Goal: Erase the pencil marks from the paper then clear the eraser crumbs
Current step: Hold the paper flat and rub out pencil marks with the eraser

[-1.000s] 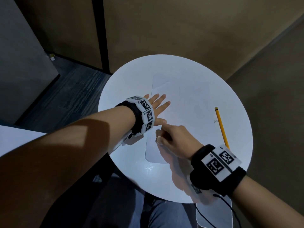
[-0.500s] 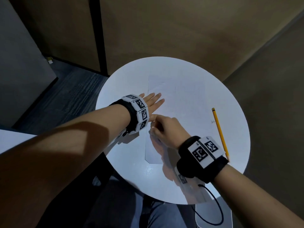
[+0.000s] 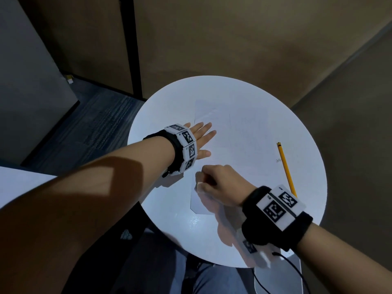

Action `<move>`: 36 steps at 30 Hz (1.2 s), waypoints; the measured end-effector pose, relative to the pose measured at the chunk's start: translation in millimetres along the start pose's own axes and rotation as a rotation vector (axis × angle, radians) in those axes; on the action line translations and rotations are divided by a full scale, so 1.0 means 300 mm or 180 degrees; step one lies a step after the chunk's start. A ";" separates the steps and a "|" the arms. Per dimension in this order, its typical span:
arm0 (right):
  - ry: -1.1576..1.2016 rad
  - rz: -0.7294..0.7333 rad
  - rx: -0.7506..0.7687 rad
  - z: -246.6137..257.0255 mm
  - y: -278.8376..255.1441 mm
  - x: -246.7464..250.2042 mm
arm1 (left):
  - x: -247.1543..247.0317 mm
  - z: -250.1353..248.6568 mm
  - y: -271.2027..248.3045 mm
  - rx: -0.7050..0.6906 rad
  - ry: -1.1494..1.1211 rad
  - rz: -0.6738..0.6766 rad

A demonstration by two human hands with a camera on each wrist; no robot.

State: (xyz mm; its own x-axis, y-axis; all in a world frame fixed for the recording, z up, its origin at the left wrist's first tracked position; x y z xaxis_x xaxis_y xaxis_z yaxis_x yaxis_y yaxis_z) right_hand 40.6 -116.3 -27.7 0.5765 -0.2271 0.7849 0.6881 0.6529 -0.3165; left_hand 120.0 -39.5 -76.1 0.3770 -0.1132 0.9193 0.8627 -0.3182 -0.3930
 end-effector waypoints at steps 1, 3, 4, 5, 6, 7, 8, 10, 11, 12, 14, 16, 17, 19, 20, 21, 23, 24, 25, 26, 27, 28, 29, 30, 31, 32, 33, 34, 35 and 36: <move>-0.0003 -0.0058 0.0015 -0.001 0.015 0.015 | -0.002 0.002 -0.001 0.0000 0.0017 -0.0026; 0.0132 -0.0451 -0.0015 -0.011 0.050 0.052 | -0.008 0.006 -0.003 -0.0015 0.0103 -0.0150; 0.0193 -0.0596 -0.0044 -0.012 0.058 0.056 | -0.010 0.005 -0.004 -0.0029 0.0140 -0.0199; 0.0177 -0.0642 -0.0041 -0.008 0.056 0.044 | -0.011 0.002 -0.004 -0.0042 0.0139 -0.0194; 0.0106 -0.0582 -0.0019 -0.005 0.048 0.018 | -0.011 0.000 -0.004 -0.0040 0.0108 -0.0138; 0.0041 -0.0450 0.0032 0.002 0.034 -0.010 | -0.009 0.000 -0.002 -0.0023 0.0055 -0.0070; 0.0007 -0.0318 0.0045 0.011 0.020 -0.027 | -0.006 0.001 0.001 -0.0004 0.0013 -0.0011; 0.0025 -0.0182 0.0023 0.013 0.011 -0.023 | -0.001 0.001 0.001 -0.0005 -0.0018 0.0031; 0.0100 -0.0240 -0.0008 0.006 0.022 -0.005 | 0.001 0.004 0.002 -0.0014 -0.0003 0.0007; 0.0216 -0.0391 -0.0049 -0.007 0.036 0.015 | -0.002 0.007 0.001 -0.0020 0.0043 -0.0026; 0.0379 -0.0675 -0.0112 -0.019 0.054 0.044 | -0.006 0.008 -0.002 -0.0037 0.0148 -0.0078; 0.0195 -0.0621 -0.0103 -0.013 0.041 0.017 | -0.006 0.003 -0.005 -0.0052 0.0091 -0.0045; 0.0101 -0.0524 -0.0058 -0.008 0.029 -0.002 | -0.005 0.001 -0.003 -0.0042 0.0042 -0.0016; 0.0050 -0.0272 0.0000 0.006 0.004 -0.023 | -0.006 0.001 0.000 -0.0020 0.0014 0.0032; 0.0077 -0.0199 -0.0002 0.008 0.004 -0.015 | -0.005 0.002 0.001 -0.0009 0.0018 0.0032; 0.0135 -0.0197 -0.0027 0.003 0.014 0.002 | -0.006 0.004 0.005 -0.0011 0.0035 0.0010; 0.0344 -0.0530 -0.0118 -0.022 0.045 0.051 | -0.007 0.008 0.005 -0.0044 0.0101 -0.0061; 0.0397 -0.0701 -0.0149 -0.028 0.056 0.068 | -0.007 0.009 0.002 -0.0048 0.0129 -0.0079; 0.0371 -0.0777 -0.0154 -0.028 0.060 0.067 | -0.008 0.007 -0.003 -0.0046 0.0137 -0.0073; 0.0307 -0.0778 -0.0119 -0.023 0.054 0.053 | -0.006 0.005 -0.005 -0.0046 0.0135 -0.0057; 0.0236 -0.0714 -0.0060 -0.018 0.043 0.030 | -0.006 0.001 -0.005 -0.0046 0.0114 -0.0038; 0.0151 -0.0589 0.0000 -0.010 0.027 0.008 | -0.005 0.000 -0.001 -0.0041 0.0084 -0.0020; 0.0082 -0.0444 0.0050 -0.001 0.013 -0.009 | -0.005 0.001 0.001 -0.0034 0.0053 0.0006; 0.0061 -0.0309 0.0079 0.006 0.003 -0.015 | -0.006 0.003 0.003 -0.0022 0.0016 0.0036; 0.0055 -0.0223 0.0079 0.007 0.003 -0.008 | -0.008 0.004 0.004 -0.0011 0.0000 0.0056; 0.0061 -0.0224 0.0064 0.004 0.011 0.011 | -0.008 0.005 0.005 -0.0007 0.0019 0.0042; 0.0114 -0.0331 0.0013 -0.007 0.026 0.033 | -0.009 0.006 0.006 -0.0012 0.0066 0.0006; 0.0193 -0.0521 -0.0060 -0.020 0.041 0.059 | -0.010 0.008 0.007 -0.0023 0.0118 -0.0039; 0.0262 -0.0718 -0.0123 -0.032 0.054 0.076 | -0.013 0.010 0.008 -0.0025 0.0148 -0.0065; 0.0292 -0.0870 -0.0156 -0.037 0.062 0.081 | -0.016 0.012 0.008 -0.0022 0.0159 -0.0077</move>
State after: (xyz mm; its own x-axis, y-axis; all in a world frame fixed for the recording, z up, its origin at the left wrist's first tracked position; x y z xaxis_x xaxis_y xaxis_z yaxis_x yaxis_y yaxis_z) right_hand 72.4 -117.7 -20.5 0.4027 -0.4555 0.7939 0.8425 0.5235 -0.1270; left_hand 121.5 -36.5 -81.6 0.3386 -0.1523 0.9285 0.8689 -0.3279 -0.3707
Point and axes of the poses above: each hand's wrist, its own y-axis towards the middle knuckle, its own x-axis out of the back of the hand, z = x × y, the point moved 6 cm from there along y, towards the middle knuckle, and after that the axes turned 11 degrees about x, right-handed, at the moved point
